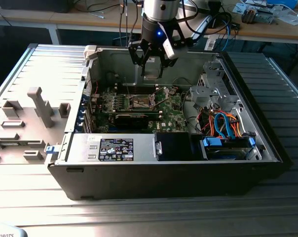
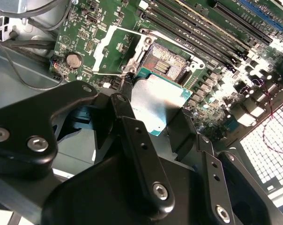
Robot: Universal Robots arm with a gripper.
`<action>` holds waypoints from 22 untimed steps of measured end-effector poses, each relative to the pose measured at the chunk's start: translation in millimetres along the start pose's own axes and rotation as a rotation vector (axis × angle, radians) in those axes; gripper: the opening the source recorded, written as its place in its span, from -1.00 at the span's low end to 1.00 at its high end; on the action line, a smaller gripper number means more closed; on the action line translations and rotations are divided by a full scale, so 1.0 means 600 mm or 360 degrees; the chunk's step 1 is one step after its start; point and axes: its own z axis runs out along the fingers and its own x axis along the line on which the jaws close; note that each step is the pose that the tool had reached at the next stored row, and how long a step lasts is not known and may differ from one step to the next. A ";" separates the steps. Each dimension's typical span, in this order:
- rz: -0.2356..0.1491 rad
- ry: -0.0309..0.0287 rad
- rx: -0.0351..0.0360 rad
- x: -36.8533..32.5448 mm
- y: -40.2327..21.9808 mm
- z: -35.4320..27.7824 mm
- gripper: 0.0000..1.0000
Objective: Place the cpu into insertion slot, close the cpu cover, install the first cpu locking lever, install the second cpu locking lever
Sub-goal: 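Place the cpu into insertion slot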
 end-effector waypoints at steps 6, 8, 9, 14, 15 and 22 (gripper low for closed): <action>0.0000 0.00000 0.0000 0.000 0.000 0.002 0.08; 0.0000 0.00000 0.0000 0.000 0.000 0.003 0.08; 0.0000 0.00000 0.0000 0.000 0.000 0.003 0.08; 0.0000 0.00000 0.0000 0.000 0.000 0.005 0.08; 0.0000 0.00000 0.0000 0.000 0.000 0.005 0.08; 0.0000 0.00000 0.0000 0.000 -0.001 0.007 0.08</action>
